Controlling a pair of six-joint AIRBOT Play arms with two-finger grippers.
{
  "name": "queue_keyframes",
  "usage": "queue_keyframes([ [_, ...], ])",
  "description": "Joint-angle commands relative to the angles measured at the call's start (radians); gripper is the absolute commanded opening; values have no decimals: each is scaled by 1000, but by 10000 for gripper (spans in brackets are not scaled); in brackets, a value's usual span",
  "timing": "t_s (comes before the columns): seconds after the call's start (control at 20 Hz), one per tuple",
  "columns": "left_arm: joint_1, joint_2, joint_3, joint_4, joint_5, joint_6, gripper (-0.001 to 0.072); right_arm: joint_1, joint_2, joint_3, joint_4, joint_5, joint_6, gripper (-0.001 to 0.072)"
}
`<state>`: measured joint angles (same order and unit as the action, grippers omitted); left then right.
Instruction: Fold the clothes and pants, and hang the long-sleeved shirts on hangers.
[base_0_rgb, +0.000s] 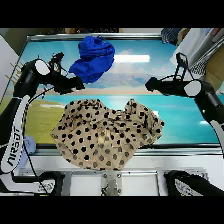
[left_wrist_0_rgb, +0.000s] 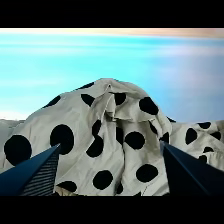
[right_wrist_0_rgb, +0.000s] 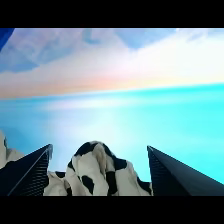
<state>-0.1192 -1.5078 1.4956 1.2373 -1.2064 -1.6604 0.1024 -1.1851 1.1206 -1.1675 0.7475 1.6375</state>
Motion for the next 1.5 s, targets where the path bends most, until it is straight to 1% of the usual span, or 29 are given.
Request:
queue_keyframes([
  [0.0, -18, 95, -131, 3, -4, 42, 719, -10, 68, 8, -22, 23, -45, 656],
  [0.1, -96, 174, -312, 5, 74, 71, 719, -9, 96, 6, -23, 84, -45, 656],
  [0.2, -201, 215, -462, 74, 184, 77, 719, -8, 107, 6, -22, 126, -45, 656],
  [0.35, -352, 217, -571, 214, 279, 48, 718, -2, 107, 6, -22, 150, -45, 656],
  [0.45, -420, 217, -611, 296, 322, 1, 718, 3, 107, 6, -22, 152, -45, 656],
  [0.55, -447, 215, -628, 343, 331, -16, 718, 8, 107, 6, -22, 152, -45, 656],
  [0.75, -448, 180, -628, 340, 379, -16, 718, 27, 107, 5, -24, 152, -45, 655],
  [0.85, -448, 140, -617, 339, 371, -21, 709, 39, 107, 3, -28, 152, -45, 656],
  [0.9, -447, 122, -601, 341, 360, -34, 586, 43, 107, 0, -31, 152, -46, 656],
  [0.95, -440, 107, -581, 341, 352, -44, 431, 48, 107, -8, -31, 156, -55, 655],
  [1.0, -431, 96, -562, 341, 343, -73, 239, 52, 107, -15, -35, 177, -84, 654],
  [1.05, -417, 93, -545, 340, 336, -91, 32, 57, 107, -22, -45, 209, -114, 654],
  [1.1, -400, 97, -530, 339, 328, -94, 11, 69, 107, -31, -55, 249, -146, 653],
  [1.15, -381, 105, -511, 334, 310, -94, 11, 86, 107, -42, -77, 296, -184, 645],
  [1.25, -354, 132, -480, 331, 271, -94, 11, 142, 107, -72, -157, 372, -228, 488],
  [1.35, -341, 169, -474, 331, 264, -94, 11, 217, 106, -122, -235, 397, -224, 484],
  [1.4, -343, 183, -474, 331, 264, -94, 11, 257, 106, -153, -253, 386, -222, 477],
  [1.45, -343, 194, -474, 330, 264, -94, 11, 296, 106, -182, -270, 365, -196, 476],
])
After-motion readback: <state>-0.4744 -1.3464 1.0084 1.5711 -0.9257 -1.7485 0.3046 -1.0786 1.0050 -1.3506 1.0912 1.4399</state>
